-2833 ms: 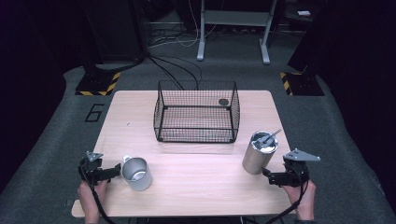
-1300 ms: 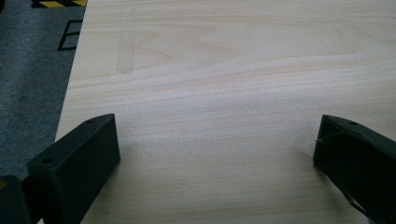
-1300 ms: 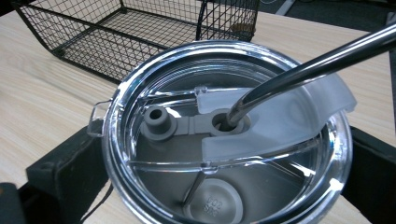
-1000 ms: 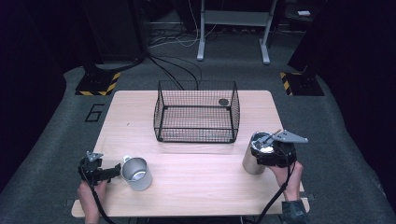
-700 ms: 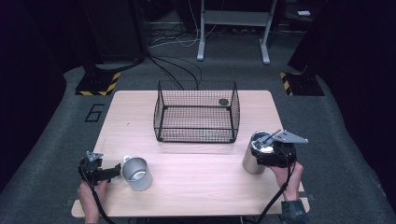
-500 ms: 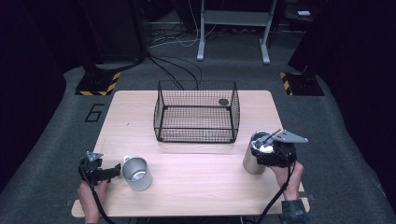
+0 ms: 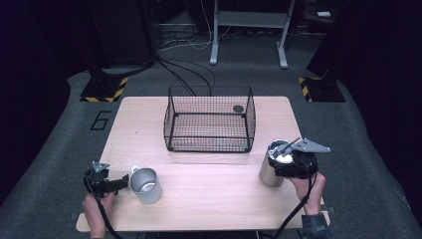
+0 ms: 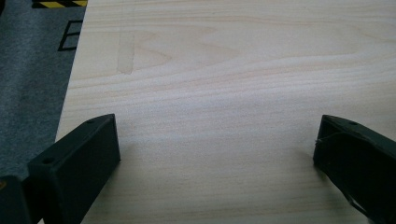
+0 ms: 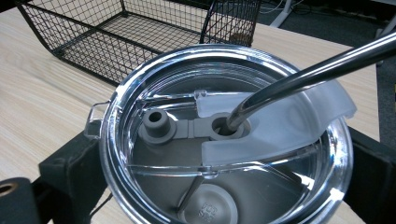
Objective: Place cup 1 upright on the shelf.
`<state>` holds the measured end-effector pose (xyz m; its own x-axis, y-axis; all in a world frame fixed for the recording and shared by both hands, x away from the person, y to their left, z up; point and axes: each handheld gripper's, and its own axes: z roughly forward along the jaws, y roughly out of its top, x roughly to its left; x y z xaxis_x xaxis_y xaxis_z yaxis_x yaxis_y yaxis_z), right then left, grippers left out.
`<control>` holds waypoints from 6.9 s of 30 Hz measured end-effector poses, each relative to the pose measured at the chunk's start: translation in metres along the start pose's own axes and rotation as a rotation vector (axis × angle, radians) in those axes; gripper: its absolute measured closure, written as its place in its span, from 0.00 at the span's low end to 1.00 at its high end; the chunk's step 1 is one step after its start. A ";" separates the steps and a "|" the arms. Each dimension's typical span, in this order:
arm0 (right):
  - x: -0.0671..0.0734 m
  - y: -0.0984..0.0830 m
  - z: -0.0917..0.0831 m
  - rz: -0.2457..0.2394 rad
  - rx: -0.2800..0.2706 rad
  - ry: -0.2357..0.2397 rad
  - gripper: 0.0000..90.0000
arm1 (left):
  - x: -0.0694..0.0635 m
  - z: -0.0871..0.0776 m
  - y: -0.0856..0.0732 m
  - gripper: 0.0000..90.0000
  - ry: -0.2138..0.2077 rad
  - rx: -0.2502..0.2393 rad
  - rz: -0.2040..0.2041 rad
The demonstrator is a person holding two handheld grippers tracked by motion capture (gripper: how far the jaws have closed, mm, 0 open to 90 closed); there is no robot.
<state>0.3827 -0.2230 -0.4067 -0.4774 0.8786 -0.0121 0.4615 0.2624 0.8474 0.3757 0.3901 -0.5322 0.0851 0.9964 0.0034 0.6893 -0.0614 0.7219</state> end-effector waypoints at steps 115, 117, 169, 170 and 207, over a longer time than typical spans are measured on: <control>0.047 0.136 0.029 -0.170 -0.039 0.164 0.04 | 0.000 0.000 0.000 0.01 0.000 -0.001 0.000; 0.047 0.139 0.031 -0.168 -0.041 0.162 0.04 | 0.000 0.000 0.000 0.01 -0.001 0.000 0.000; 0.055 0.190 0.087 -0.175 -0.020 0.143 0.04 | 0.000 0.000 0.000 0.01 -0.001 0.000 0.000; 0.054 0.190 0.089 -0.171 -0.021 0.142 0.04 | 0.000 0.000 0.000 0.01 -0.001 0.000 0.000; 0.047 0.181 0.150 -0.115 0.049 0.112 0.04 | 0.000 0.000 0.000 0.01 -0.001 0.000 -0.001</control>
<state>0.5562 -0.0740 -0.3332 -0.6080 0.7926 -0.0461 0.4337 0.3801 0.8170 0.3753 0.3899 -0.5321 0.0854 0.9963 0.0016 0.6894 -0.0603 0.7218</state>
